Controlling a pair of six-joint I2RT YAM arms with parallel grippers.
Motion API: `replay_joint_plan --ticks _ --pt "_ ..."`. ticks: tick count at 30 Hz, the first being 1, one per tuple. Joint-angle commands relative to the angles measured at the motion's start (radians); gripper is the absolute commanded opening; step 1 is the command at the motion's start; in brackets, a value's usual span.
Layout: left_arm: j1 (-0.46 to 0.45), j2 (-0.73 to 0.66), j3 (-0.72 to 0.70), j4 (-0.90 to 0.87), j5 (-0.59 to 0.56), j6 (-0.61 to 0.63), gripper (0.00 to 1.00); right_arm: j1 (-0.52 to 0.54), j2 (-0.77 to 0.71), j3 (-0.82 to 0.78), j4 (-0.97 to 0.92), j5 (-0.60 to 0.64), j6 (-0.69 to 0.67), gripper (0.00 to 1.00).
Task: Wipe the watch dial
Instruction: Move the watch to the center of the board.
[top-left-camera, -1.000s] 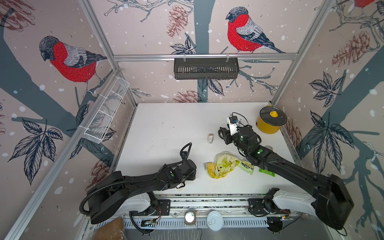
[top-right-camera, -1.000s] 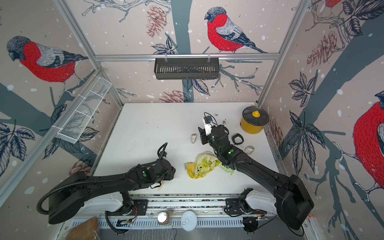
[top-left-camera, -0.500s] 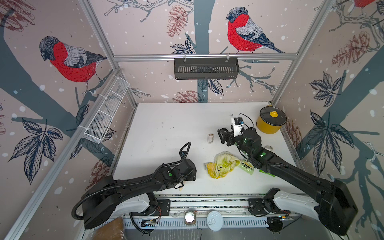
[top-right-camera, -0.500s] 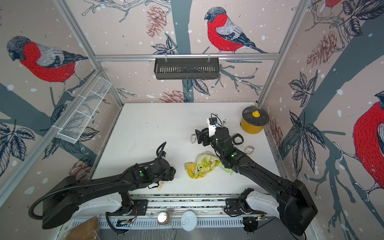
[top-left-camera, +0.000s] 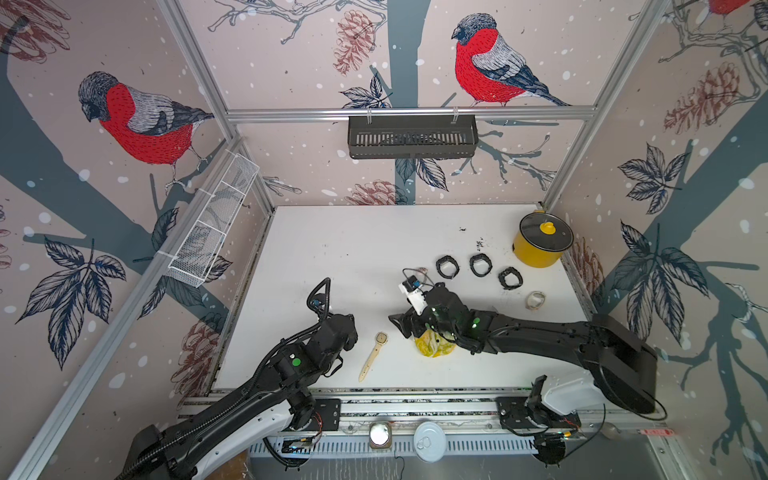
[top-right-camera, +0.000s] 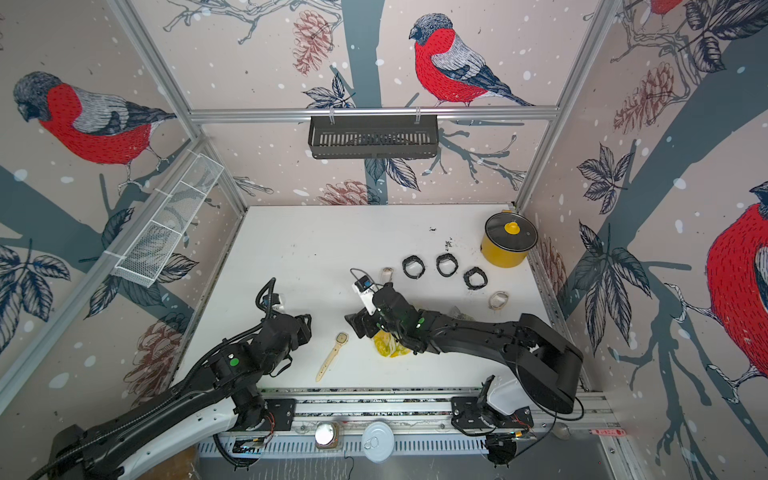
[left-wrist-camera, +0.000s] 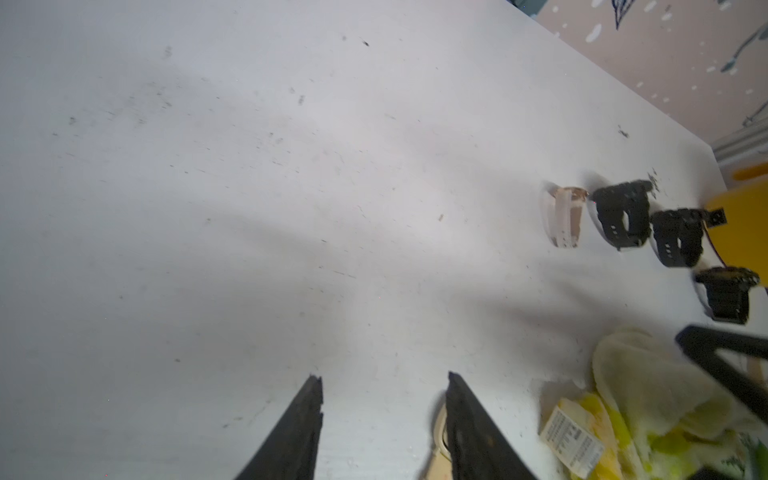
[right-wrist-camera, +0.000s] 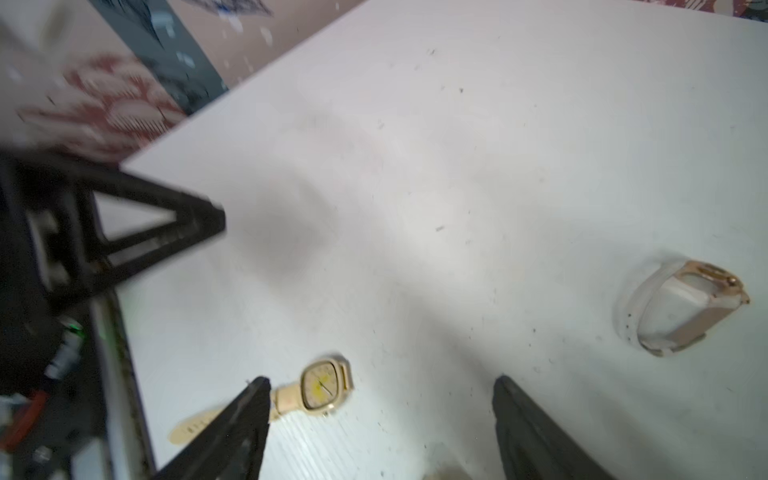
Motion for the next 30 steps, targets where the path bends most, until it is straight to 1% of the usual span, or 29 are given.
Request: replay_joint_plan --ticks 1,2,4,6,9,13,20,26,30 --pt "0.085 -0.015 0.008 -0.036 0.014 0.022 0.50 0.065 0.064 -0.070 0.179 0.109 -0.346 0.92" --pt "0.116 -0.020 0.008 -0.031 0.030 0.030 0.50 0.084 0.091 -0.086 0.217 0.110 -0.404 0.96" --pt "0.164 -0.028 -0.004 0.000 0.075 0.055 0.50 0.104 0.135 -0.109 0.296 0.087 -0.468 0.99" --pt "0.199 -0.029 -0.025 0.032 0.120 0.057 0.50 0.107 0.176 -0.111 0.353 0.082 -0.458 1.00" --pt "0.230 -0.017 -0.064 0.077 0.191 0.040 0.50 0.104 0.226 -0.094 0.389 0.089 -0.449 1.00" --pt "0.232 -0.019 -0.120 0.136 0.260 0.005 0.50 0.092 0.297 -0.075 0.421 0.071 -0.438 1.00" --pt "0.233 -0.031 -0.143 0.119 0.264 -0.001 0.50 0.057 0.384 -0.051 0.461 0.065 -0.401 0.99" --pt "0.233 -0.015 -0.163 0.152 0.301 -0.003 0.50 -0.029 0.404 -0.019 0.449 0.049 -0.384 0.97" --pt "0.233 0.020 -0.179 0.217 0.344 0.024 0.50 -0.093 0.403 0.001 0.436 0.034 -0.391 0.97"
